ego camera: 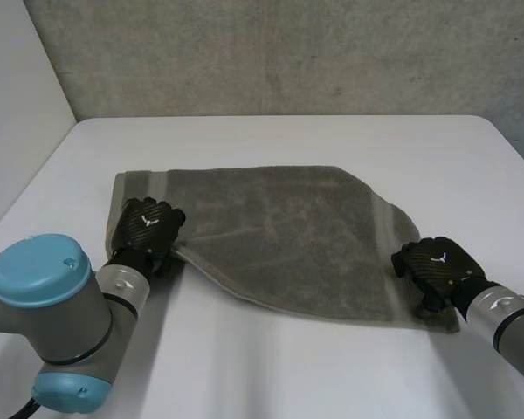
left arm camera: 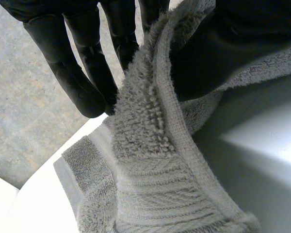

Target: Fold the towel.

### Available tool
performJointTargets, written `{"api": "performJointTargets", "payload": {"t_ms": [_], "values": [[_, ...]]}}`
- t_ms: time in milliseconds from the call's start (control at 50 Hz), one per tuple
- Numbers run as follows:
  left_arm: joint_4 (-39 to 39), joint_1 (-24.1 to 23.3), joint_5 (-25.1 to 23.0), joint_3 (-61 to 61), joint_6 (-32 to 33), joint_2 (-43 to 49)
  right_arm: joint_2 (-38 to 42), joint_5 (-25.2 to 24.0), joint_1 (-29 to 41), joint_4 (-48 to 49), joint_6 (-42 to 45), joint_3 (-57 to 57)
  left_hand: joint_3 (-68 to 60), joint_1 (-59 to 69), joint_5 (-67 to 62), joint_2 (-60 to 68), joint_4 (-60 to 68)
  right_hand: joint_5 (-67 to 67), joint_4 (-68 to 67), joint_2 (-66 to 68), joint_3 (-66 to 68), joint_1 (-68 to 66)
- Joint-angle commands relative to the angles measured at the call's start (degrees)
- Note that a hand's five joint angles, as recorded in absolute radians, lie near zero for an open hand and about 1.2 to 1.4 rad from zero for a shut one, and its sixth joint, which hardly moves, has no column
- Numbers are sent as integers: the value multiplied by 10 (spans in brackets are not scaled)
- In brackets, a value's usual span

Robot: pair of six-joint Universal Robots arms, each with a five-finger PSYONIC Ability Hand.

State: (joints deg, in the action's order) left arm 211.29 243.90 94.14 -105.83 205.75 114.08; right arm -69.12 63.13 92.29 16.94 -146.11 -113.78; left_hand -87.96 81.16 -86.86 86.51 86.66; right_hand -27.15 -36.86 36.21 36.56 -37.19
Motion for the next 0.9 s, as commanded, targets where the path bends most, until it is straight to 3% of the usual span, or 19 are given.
{"api": "performJointTargets", "payload": {"t_ms": [20, 100, 280, 900], "values": [[0, 0, 0, 0, 0, 0, -15, 1, -1, -43, 0, 1, 80, -12, 169, -65, -67, 48, 45, -39, -42, 49], [0, -1, 0, 0, 0, 0, -27, -11, -6, -96, 5, 3, 80, -12, 169, -65, -67, 92, 89, -83, -86, 93], [0, -3, 1, -1, 0, 0, -21, -8, -11, -95, 16, 4, 80, -12, 169, -65, -67, 109, 106, -100, -103, 110], [1, -4, 1, -3, 0, -1, -4, 3, -8, 0, 11, 2, 80, -12, 169, -65, -67, -27, -30, 36, 33, -27]]}}
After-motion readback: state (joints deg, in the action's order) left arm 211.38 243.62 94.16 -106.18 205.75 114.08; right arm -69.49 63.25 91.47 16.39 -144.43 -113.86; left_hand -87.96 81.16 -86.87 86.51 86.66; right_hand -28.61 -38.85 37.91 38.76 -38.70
